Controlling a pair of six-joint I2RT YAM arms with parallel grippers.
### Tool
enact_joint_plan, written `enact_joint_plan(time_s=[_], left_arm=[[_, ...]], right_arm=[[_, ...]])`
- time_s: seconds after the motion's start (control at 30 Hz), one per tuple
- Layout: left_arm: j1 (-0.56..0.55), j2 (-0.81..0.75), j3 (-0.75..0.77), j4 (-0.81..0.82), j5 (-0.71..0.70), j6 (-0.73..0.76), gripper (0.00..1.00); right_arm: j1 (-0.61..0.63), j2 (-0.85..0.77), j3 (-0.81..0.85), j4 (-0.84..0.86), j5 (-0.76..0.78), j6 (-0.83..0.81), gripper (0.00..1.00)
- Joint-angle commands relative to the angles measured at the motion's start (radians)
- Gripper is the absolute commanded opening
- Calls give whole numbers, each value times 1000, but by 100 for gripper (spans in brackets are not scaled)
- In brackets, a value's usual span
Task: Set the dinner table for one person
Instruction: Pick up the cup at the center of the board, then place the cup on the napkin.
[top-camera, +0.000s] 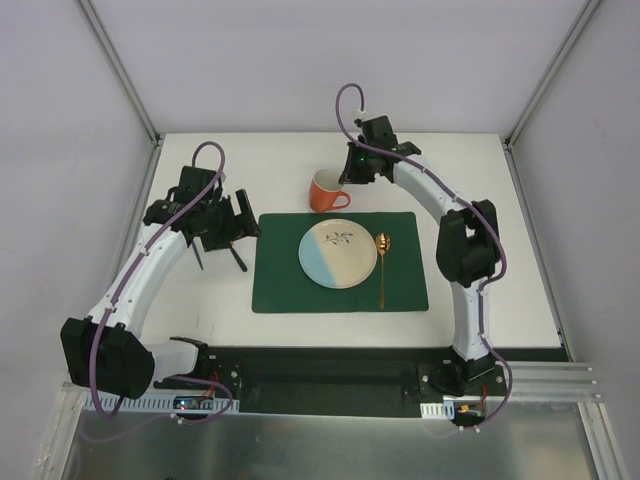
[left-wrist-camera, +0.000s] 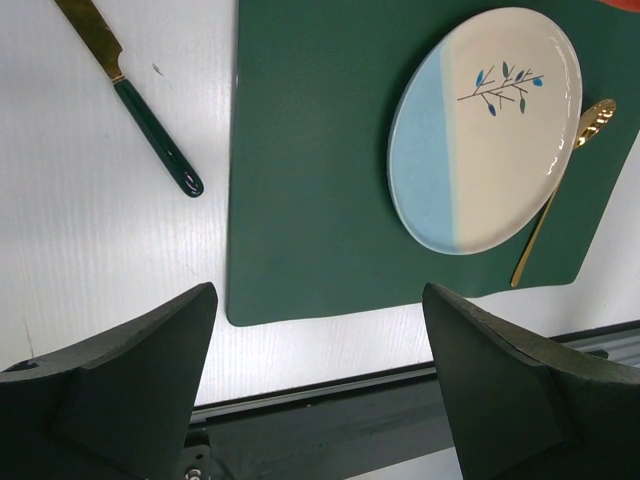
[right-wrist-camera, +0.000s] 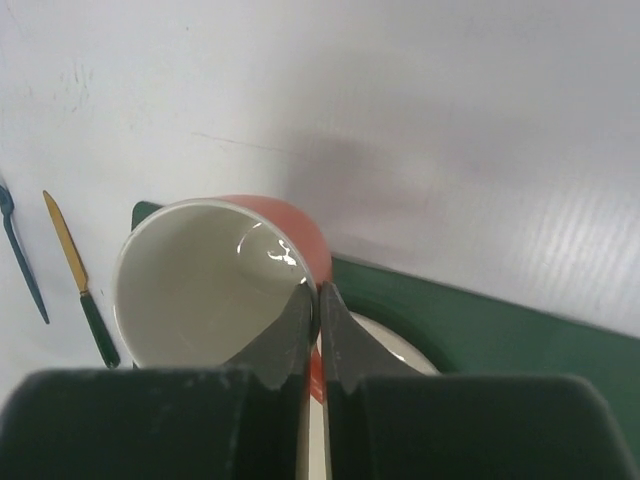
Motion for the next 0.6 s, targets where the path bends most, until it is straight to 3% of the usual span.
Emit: enact_joint_plan(time_s=[0.0, 0.27, 0.57], left_arm=[[-3, 11, 35, 20, 32, 13, 84], [-3, 21, 24, 34, 32, 36, 84], [-3, 27, 1, 52, 47, 40, 84]], right_arm=[[-13, -154, -3, -16, 65, -23, 1], [-13, -208, -5, -204, 240, -95, 1], [-55, -378, -247, -179, 265, -83, 1]])
